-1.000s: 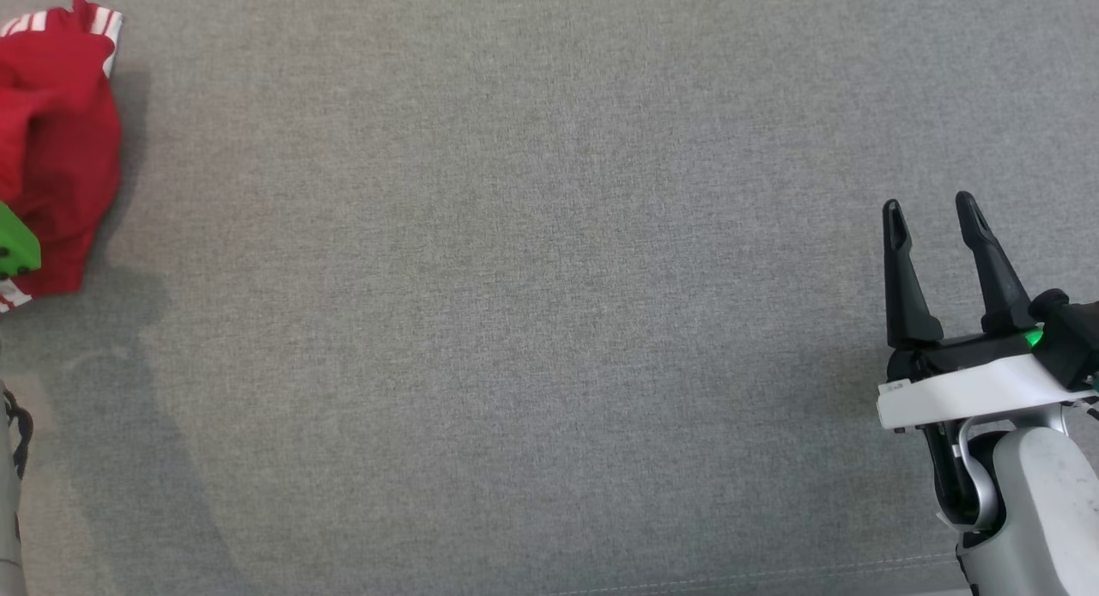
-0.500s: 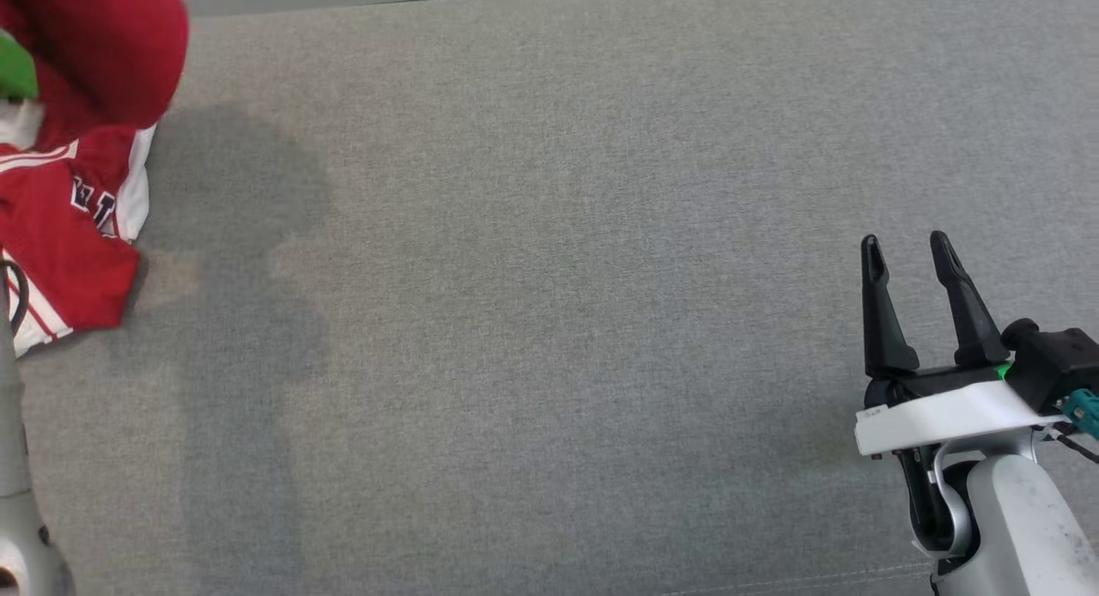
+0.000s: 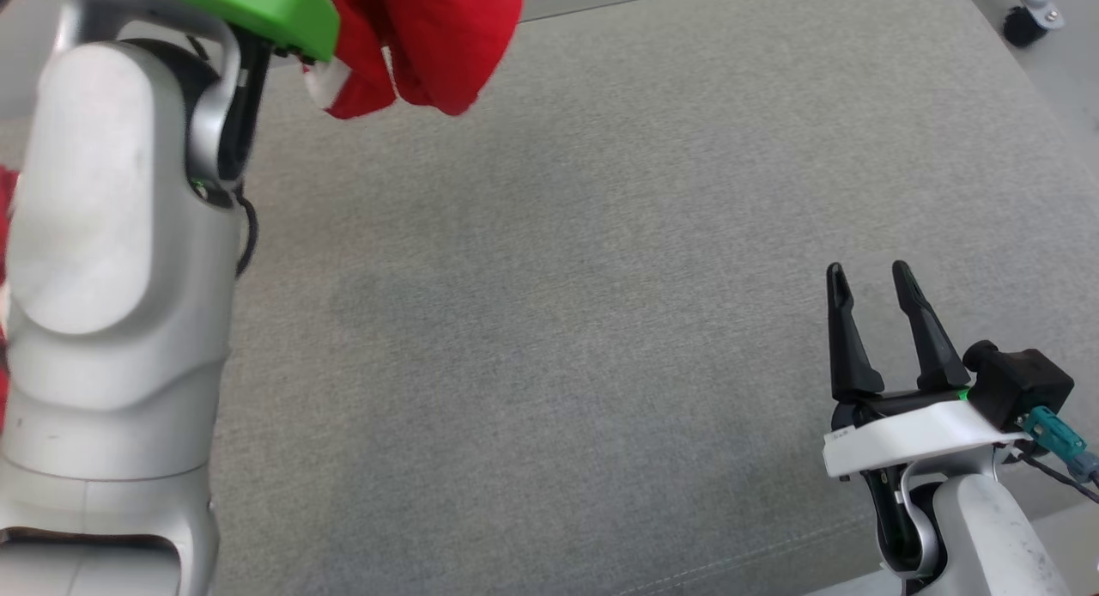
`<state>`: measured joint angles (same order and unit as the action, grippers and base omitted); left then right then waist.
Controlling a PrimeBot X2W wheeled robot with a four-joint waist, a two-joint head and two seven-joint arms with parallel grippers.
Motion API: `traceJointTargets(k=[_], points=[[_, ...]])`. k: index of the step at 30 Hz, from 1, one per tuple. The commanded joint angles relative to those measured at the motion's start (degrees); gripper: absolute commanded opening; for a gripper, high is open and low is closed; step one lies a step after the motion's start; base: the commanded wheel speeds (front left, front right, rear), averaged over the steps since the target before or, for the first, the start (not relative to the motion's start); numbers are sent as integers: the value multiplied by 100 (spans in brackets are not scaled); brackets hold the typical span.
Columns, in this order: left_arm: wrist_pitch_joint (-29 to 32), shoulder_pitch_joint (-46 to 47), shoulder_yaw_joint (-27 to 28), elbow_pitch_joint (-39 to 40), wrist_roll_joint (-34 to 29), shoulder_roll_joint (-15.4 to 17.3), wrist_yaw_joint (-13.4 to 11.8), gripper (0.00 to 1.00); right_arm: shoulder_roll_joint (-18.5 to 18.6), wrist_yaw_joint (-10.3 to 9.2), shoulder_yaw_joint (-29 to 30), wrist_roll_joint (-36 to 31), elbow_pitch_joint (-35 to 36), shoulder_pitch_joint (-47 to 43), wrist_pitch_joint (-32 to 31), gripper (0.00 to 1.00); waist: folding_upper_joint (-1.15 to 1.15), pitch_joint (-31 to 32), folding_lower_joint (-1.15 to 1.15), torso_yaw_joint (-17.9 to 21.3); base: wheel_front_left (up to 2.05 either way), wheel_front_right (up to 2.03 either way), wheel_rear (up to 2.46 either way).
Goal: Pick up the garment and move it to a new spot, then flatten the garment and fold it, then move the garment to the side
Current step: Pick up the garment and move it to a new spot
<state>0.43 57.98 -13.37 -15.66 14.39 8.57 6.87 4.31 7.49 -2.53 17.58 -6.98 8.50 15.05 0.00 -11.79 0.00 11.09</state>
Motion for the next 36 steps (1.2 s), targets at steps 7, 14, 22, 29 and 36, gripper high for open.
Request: traceJointTargets(k=[7,14,22,29,36], points=[[-285,-618,-446,-536,232,-355,24,0,-68,0,-54,63,-61,-130,20,100,0,230,0,766,0,0,0],[-662,-1392,-653,-1353,839,-529,-105,0,-89,0,-116,50,-89,-123,20,100,0,171,0,881,0,0,0],[-1097,-2118,-1216,-2220,1272,-555,-268,0,-88,0,-249,60,-133,-18,20,100,0,42,0,954,0,0,0],[-1402,-2268,-1740,-2607,1514,-556,-303,100,-23,0,-267,49,-187,-108,20,100,0,114,0,813,0,0,0],[-1562,-2165,-1638,-2109,1368,-533,-496,100,54,0,-242,-14,-156,-251,20,100,0,433,0,321,0,0,0]])
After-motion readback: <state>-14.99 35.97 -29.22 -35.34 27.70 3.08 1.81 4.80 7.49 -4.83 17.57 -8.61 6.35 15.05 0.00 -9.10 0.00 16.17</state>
